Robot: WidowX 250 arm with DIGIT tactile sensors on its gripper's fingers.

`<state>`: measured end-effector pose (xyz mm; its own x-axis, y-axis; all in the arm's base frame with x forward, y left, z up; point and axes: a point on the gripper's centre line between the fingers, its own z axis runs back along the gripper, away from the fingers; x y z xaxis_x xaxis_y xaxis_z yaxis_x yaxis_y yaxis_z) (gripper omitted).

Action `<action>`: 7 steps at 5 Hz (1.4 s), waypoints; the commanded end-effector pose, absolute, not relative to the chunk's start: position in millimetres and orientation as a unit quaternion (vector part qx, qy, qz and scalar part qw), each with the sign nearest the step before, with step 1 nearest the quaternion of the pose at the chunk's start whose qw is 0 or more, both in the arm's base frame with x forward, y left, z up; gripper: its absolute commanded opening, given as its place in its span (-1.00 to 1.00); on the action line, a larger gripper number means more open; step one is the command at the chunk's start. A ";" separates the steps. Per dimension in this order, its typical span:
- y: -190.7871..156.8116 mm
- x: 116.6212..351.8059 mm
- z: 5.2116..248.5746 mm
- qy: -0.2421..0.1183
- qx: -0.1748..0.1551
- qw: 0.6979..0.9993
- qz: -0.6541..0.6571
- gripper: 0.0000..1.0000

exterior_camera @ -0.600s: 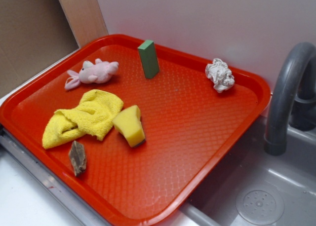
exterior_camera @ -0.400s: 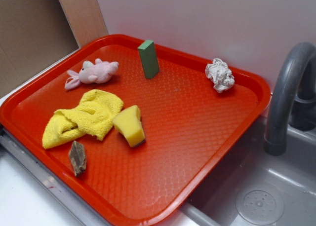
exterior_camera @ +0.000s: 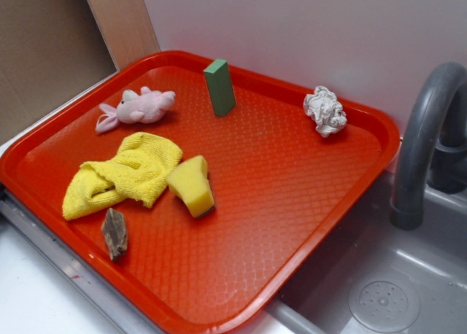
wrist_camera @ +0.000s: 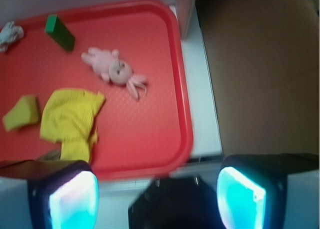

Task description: Grab the white paper.

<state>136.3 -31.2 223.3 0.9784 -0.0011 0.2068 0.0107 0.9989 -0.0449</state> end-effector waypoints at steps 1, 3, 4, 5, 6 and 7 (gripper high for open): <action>-78.9 167.7 206.9 -0.199 -0.043 0.979 -0.032 1.00; -146.5 207.6 178.7 -0.213 -0.090 0.972 -0.044 1.00; -181.7 221.0 166.6 -0.208 -0.097 0.971 -0.069 1.00; -211.7 229.1 158.1 -0.203 -0.116 0.970 -0.072 1.00; -245.1 241.0 146.7 -0.209 -0.126 0.968 -0.060 1.00; -275.6 259.7 136.5 -0.215 -0.139 0.966 -0.025 1.00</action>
